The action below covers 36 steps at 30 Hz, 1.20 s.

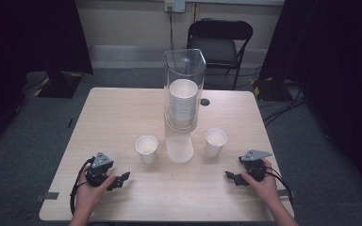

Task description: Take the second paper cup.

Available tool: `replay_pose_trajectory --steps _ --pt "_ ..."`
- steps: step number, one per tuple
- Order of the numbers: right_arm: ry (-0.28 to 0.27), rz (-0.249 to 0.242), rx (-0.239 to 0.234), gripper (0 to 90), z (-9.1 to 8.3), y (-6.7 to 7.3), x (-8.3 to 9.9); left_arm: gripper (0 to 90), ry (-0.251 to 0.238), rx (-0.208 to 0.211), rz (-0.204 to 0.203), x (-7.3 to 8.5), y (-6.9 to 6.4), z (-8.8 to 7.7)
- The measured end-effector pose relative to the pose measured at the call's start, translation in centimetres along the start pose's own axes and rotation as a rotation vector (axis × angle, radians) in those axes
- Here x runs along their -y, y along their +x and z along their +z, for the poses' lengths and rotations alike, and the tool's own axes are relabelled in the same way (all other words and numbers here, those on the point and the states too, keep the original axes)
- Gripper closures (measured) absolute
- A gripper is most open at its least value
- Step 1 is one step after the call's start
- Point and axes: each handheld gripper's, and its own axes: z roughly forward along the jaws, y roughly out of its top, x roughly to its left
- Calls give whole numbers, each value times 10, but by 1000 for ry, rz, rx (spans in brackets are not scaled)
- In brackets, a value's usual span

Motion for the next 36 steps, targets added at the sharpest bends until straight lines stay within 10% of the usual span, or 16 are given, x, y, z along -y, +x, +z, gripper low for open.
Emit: replay_pose_trajectory --steps 36 --pt "1 -6 -9 100 0 -1 0 145 15 -34 68 37 16 -21"
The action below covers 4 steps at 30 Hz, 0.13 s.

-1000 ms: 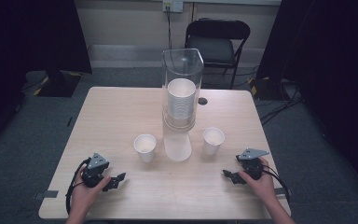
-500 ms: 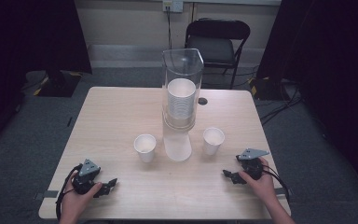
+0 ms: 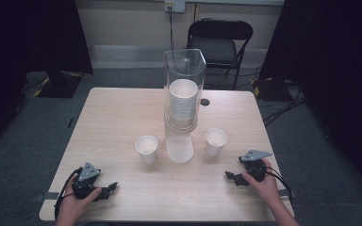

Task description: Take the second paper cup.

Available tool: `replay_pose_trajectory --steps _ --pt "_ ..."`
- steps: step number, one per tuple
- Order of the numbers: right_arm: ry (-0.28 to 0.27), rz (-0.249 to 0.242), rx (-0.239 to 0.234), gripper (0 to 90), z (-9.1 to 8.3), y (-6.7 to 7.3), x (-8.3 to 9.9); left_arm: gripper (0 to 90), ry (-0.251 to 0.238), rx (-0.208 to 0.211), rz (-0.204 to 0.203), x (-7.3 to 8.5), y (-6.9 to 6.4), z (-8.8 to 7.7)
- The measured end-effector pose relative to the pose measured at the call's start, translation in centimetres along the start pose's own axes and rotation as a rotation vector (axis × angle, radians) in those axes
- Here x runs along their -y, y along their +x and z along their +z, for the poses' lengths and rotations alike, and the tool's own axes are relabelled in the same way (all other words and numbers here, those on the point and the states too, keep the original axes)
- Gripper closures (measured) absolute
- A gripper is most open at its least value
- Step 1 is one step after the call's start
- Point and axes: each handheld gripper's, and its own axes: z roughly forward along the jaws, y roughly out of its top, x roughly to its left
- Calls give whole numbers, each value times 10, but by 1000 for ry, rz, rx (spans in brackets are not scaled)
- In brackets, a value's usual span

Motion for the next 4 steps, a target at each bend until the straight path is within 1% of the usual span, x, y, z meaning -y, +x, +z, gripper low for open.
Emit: replay_pose_trajectory --steps 4 --pt "0 -4 -9 99 0 -1 0 145 0 0 0 0 0 0"
